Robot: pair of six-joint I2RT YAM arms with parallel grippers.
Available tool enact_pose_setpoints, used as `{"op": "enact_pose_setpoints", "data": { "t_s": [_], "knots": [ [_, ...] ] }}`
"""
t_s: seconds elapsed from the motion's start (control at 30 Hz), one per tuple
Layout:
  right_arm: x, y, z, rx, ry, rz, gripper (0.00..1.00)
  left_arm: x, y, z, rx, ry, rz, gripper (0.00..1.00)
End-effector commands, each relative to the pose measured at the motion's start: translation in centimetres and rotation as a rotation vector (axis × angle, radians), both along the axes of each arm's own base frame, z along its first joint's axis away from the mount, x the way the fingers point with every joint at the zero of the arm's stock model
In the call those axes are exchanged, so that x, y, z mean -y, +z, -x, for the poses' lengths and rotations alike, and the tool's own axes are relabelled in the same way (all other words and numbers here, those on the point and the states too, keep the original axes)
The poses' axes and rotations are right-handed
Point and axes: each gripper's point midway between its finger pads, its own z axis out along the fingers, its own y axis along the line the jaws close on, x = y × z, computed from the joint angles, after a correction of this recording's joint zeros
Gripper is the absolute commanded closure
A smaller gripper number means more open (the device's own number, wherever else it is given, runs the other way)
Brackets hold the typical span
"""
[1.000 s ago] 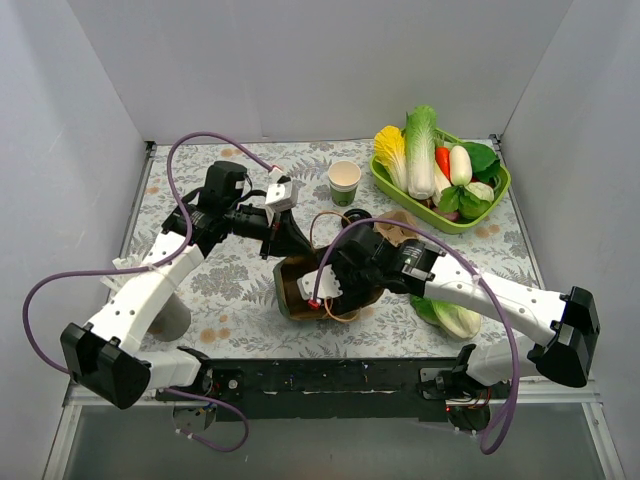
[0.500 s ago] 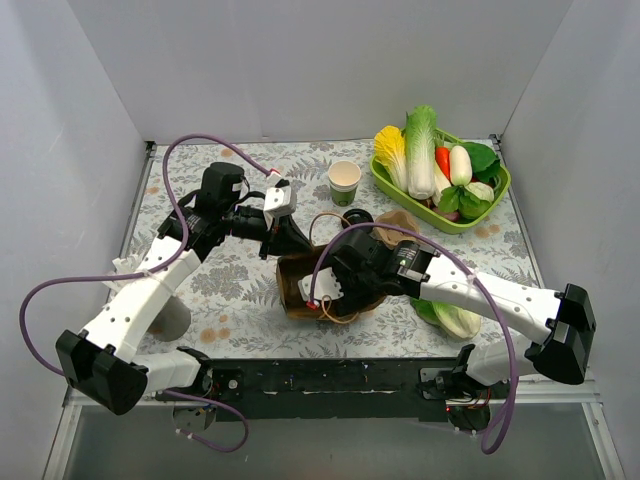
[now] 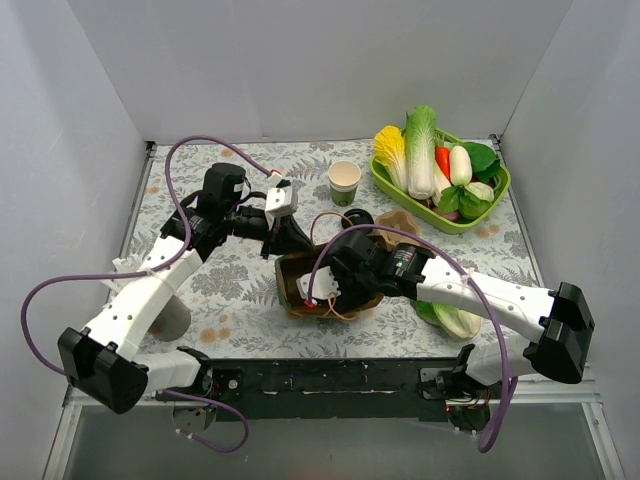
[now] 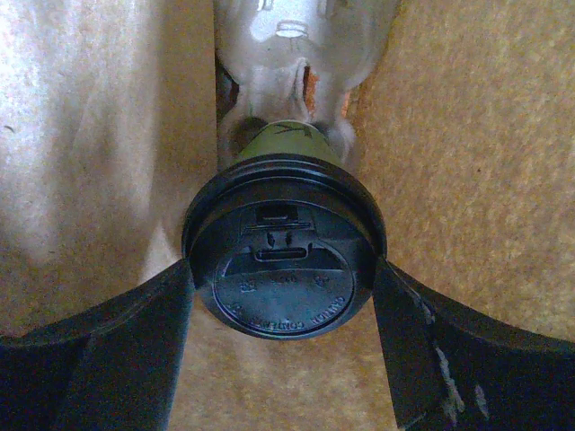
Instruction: Pack the takeout coffee
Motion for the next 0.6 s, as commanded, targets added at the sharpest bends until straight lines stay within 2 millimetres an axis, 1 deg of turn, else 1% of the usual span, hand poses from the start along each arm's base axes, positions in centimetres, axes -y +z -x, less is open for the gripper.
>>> {"op": "enact_pose_setpoints", "data": {
  "t_s": [0.0, 0.13, 0.23, 0.37, 0.4, 0.47, 0.5, 0.57],
  "knots": [
    [0.5, -2.9, 0.4, -0.052, 0.017, 0.050, 0.99, 0.4, 0.6, -0.2, 0.022, -0.018, 0.017, 1.00],
    [0.7, -3.2, -0.2, -0.049, 0.007, 0.066, 0.99, 0.5, 0.5, -0.3, 0.017, -0.021, 0.015, 1.00],
    [0.8, -3.0, -0.5, -0.042, -0.007, 0.070, 0.99, 0.5, 0.3, -0.4, 0.006, -0.019, 0.013, 1.00],
    [0.4, -1.5, -0.9, -0.019, -0.015, 0.037, 0.99, 0.6, 0.5, -0.5, 0.003, -0.020, 0.013, 1.00],
    [0.1, -0.7, -1.0, -0.009, -0.013, 0.018, 0.99, 0.6, 0.4, -0.5, 0.001, -0.021, 0.013, 1.00],
    [0.1, -0.4, -0.9, -0.022, -0.016, 0.022, 0.99, 0.6, 0.3, -0.5, -0.003, -0.025, 0.014, 1.00],
    [-0.2, 0.2, -1.0, -0.019, -0.016, 0.013, 0.99, 0.6, 0.3, -0.5, -0.004, -0.028, 0.015, 1.00],
    [-0.3, 0.2, -0.9, -0.035, -0.019, 0.018, 0.99, 0.7, 0.3, -0.6, -0.001, -0.031, 0.015, 1.00]
  ]
}}
